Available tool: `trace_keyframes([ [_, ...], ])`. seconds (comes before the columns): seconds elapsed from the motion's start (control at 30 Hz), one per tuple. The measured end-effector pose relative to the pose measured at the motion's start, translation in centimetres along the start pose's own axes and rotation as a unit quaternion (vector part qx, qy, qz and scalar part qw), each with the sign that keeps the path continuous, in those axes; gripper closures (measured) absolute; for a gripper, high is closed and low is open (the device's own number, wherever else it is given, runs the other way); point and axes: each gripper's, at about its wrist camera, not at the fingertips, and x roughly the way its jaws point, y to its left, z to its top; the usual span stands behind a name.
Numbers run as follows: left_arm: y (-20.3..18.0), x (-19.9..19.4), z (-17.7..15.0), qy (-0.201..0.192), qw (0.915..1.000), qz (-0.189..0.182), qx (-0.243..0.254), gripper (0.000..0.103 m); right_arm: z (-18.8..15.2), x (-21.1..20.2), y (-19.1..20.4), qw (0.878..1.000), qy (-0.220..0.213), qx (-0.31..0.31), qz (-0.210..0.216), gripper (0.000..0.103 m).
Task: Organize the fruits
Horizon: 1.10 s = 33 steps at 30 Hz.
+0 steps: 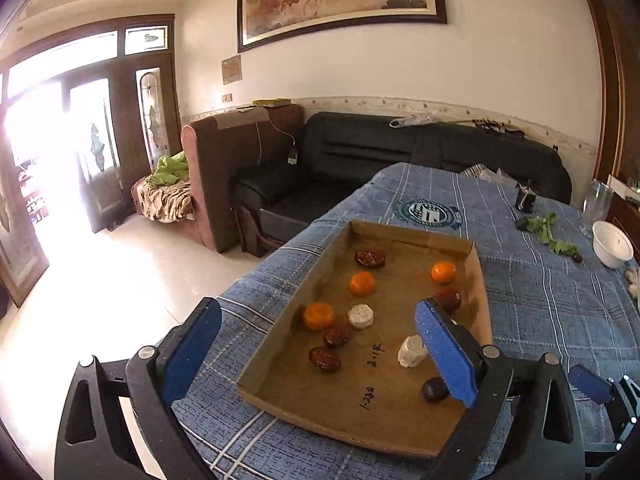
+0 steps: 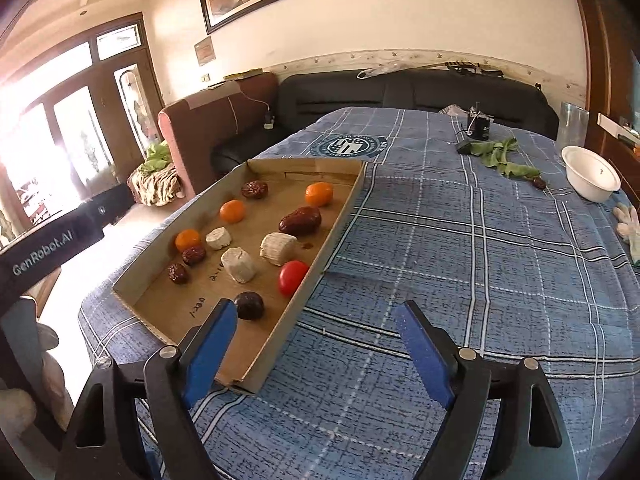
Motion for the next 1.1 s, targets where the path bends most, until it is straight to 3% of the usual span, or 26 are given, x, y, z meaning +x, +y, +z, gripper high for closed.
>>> trace_keyframes([
  [0.2,-1.2,-0.2,-0.4,0.002,0.9999,-0.007,0.011,0.005,-0.4,-0.3,-0.2,1.000,-0.003,-0.006,-0.009,0.013],
  [0.43,-1.9,-1.4,-0.7,-0.023,0.9995,-0.003,0.022,0.005,-0.8,-0.5,-0.1,1.000,-0.002,-0.008,-0.012,0.013],
  [0.53,-1.8,-2.2,-0.8,-0.037,0.9989,0.024,0.017,0.000,-0.9,-0.9,0.2,1.000,-0.007,-0.016,-0.016,0.013],
  [0.8,0.2,-3.6,-1.7,-0.072,0.9918,0.103,-0.025,0.000,-1.1,-1.7,1.4,0.999,-0.017,-0.039,-0.025,0.011],
  [1.1,2.4,-2.0,-1.9,-0.009,0.9971,0.044,-0.062,0.000,-1.4,-1.9,3.1,0.997,-0.020,-0.065,-0.032,0.010],
])
